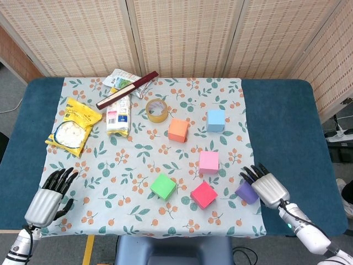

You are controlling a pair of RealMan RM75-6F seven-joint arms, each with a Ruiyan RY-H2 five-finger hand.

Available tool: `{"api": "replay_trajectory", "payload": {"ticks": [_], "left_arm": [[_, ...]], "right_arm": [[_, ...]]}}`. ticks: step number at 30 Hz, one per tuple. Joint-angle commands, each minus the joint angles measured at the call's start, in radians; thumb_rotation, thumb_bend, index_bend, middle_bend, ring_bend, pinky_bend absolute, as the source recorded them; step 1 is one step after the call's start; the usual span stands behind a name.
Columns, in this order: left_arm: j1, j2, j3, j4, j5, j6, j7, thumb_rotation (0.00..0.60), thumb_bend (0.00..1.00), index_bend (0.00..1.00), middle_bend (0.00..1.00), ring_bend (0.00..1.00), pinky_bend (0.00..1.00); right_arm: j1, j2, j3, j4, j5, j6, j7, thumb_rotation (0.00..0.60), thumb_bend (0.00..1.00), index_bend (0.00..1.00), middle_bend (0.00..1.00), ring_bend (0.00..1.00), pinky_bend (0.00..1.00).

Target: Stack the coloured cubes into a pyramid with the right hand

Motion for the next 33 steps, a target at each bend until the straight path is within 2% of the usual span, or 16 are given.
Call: {"api": "replay_trajectory", "payload": {"ticks": [1,3,5,9,12,17,22,26,31,33], "left_arm": [[-0.003,0.003,-0.006,0.001,-0.011,-0.005,-0.008,0.6,0.44,0.0,0.0,0.0,0.13],[-0.003,0.004,-0.006,0.0,-0.012,-0.004,-0.011,0.6,0.44,0.0,0.0,0.0,0.13],[-0.004,0.006,-0.006,-0.001,-0.014,-0.004,-0.014,0.6,0.44,0.0,0.0,0.0,0.13],[-0.003,0.01,-0.006,-0.004,-0.019,-0.003,-0.022,0.6,0.44,0.0,0.0,0.0,0.13],[-0.004,0.015,-0.005,-0.006,-0.016,-0.001,-0.034,0.6,0.44,0.0,0.0,0.0,0.13],[-0.009,0.027,-0.008,-0.006,-0.018,0.001,-0.073,0.6,0.44,0.0,0.0,0.0,0.13],[-0.012,0.031,-0.014,0.001,-0.02,0.006,-0.085,0.6,0.44,0.0,0.0,0.0,0.13],[-0.013,0.03,-0.012,0.004,-0.012,0.013,-0.087,0.6,0.44,0.0,0.0,0.0,0.13],[-0.005,0.015,-0.024,0.017,-0.022,0.03,-0.024,0.6,0.44,0.0,0.0,0.0,0.13],[-0.003,0.011,-0.025,0.016,-0.025,0.032,-0.015,0.6,0.44,0.0,0.0,0.0,0.13]], "right_arm": [[0.013,-0.022,0.005,0.02,0.013,0.012,-0.006,0.6,0.14,0.46,0.06,0.0,0.0],[0.013,-0.025,0.004,0.024,0.017,0.024,0.007,0.6,0.14,0.6,0.13,0.0,0.0],[0.016,-0.021,0.005,0.024,0.024,0.027,0.028,0.6,0.14,0.68,0.17,0.0,0.0],[0.016,-0.003,0.018,0.015,0.049,0.054,0.069,0.6,0.14,0.77,0.21,0.0,0.0],[0.009,0.023,0.046,-0.017,0.125,0.073,0.112,0.6,0.14,0.79,0.23,0.0,0.01],[0.044,0.075,0.114,-0.105,0.371,0.061,0.105,0.6,0.14,0.8,0.23,0.0,0.02],[0.149,0.083,0.144,-0.203,0.663,0.081,-0.046,0.6,0.14,0.8,0.23,0.0,0.04],[0.286,0.02,0.161,-0.248,0.934,0.21,-0.249,0.6,0.14,0.8,0.23,0.0,0.04],[0.435,-0.07,0.214,-0.235,1.224,0.366,-0.408,0.6,0.14,0.8,0.23,0.0,0.04],[0.478,-0.097,0.233,-0.22,1.301,0.403,-0.447,0.6,0.14,0.8,0.23,0.0,0.04]]}}
